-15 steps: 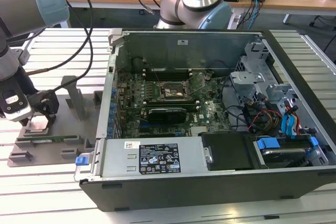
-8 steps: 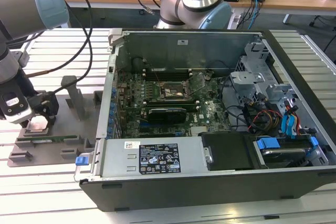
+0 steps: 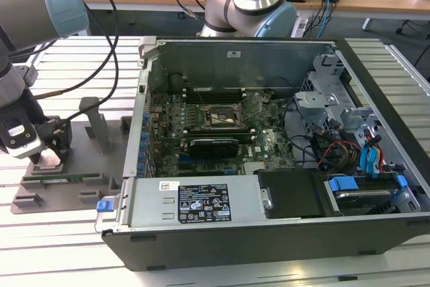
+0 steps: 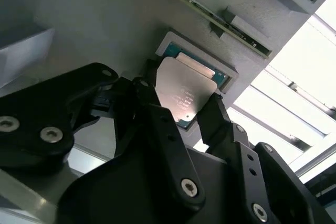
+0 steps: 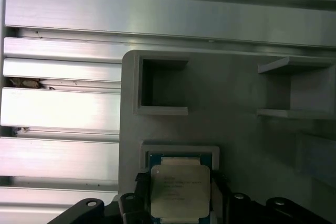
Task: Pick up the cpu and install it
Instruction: 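Pick up the cpu and move it towards the insertion slot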
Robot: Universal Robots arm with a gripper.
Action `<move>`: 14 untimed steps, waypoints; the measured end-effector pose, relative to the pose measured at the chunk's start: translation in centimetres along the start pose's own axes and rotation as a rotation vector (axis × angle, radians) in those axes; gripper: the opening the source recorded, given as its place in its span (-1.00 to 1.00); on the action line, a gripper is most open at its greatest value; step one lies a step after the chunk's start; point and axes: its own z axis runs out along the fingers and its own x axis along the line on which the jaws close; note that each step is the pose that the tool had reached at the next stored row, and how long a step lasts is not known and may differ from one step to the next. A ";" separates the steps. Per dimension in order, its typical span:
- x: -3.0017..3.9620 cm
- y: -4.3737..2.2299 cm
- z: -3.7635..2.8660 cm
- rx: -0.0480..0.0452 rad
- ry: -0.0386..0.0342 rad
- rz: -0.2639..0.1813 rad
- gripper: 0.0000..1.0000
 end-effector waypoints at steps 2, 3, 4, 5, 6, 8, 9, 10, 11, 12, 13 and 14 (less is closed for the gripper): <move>0.00 0.00 0.00 -0.0006 -0.0001 0.000 0.09; 0.00 0.00 0.00 -0.0008 -0.0001 0.000 0.09; 0.00 0.00 0.00 -0.0011 -0.0001 0.000 0.09; 0.00 0.00 0.01 -0.0011 -0.0001 0.000 0.09; 0.00 -0.01 0.00 -0.0011 -0.0001 0.000 0.09; 0.00 -0.01 0.00 -0.0010 -0.0001 0.000 0.09; 0.00 -0.01 0.00 -0.0010 -0.0001 0.000 0.09; 0.00 -0.01 0.00 -0.0010 -0.0001 0.000 0.09; 0.00 -0.01 0.00 -0.0010 -0.0001 0.000 0.09; 0.00 -0.02 0.00 -0.0010 -0.0001 0.000 0.09; 0.00 -0.02 0.00 -0.0010 -0.0001 0.000 0.09; 0.00 -0.02 0.00 -0.0010 -0.0001 0.000 0.09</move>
